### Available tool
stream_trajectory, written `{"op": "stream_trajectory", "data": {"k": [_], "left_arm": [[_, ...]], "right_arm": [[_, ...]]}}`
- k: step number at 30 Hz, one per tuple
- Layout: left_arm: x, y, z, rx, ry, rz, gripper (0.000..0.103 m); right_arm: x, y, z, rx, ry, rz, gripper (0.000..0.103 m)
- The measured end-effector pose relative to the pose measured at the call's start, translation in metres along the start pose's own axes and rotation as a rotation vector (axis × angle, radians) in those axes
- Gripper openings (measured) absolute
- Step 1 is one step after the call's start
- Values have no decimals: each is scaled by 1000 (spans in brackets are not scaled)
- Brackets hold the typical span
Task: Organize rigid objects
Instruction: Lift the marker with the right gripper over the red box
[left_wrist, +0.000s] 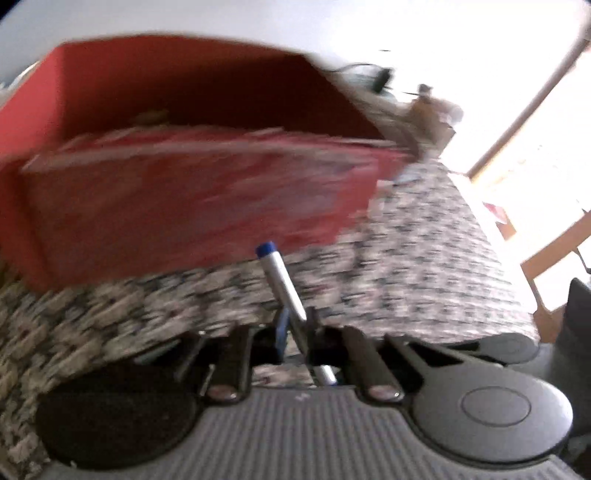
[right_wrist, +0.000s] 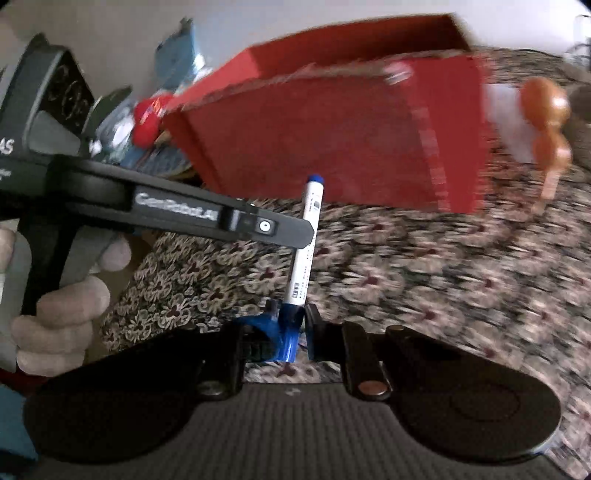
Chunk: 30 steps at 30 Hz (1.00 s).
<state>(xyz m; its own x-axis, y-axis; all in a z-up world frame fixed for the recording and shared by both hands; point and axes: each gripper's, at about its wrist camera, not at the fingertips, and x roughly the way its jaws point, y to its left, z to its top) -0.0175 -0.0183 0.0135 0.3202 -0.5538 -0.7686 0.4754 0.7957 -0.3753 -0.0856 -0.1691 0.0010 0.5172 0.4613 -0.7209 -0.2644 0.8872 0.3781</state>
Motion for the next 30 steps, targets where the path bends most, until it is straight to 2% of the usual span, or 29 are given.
{"op": "stream_trajectory", "data": {"k": [3,7,9,11,16,19,21,23,26,28,29,30], "left_arm": [[-2,-34,10,84,0,-107,0],[-2,-71,20,196,-12,-187,0],[4,-75,23,220,-13,-178,0],[3,-66,26,201,-10,-182,0],[-6,-33,33,191,-16,-190,0],[-6,-11,25,251,19,-190,0],[-1,-4,15,318,45,-149,0],[5,-4,6,413,61,-76,0],[13,-9,-2,536,61,-49,2],[19,-16,-4,609,68,-53,16],[22,-23,-5,645,63,-45,37],[25,-27,-5,674,53,-46,51]], "right_arm": [[-34,-8,-2,43,-70,-9,0],[-68,-6,-2,22,-150,-75,0],[-66,-11,-6,29,-162,-118,0],[-59,-23,-9,58,-158,-142,0],[-54,-43,-13,181,-181,-112,0],[-58,-54,-10,222,-181,-82,0],[-59,-61,-8,245,-164,-58,0],[-55,-66,-6,246,-136,-37,0],[-49,-67,-4,249,-110,-25,0],[-51,-70,-3,272,-103,-11,0],[-53,-70,-3,281,-101,-4,0],[-55,-70,-2,286,-100,2,0]]}}
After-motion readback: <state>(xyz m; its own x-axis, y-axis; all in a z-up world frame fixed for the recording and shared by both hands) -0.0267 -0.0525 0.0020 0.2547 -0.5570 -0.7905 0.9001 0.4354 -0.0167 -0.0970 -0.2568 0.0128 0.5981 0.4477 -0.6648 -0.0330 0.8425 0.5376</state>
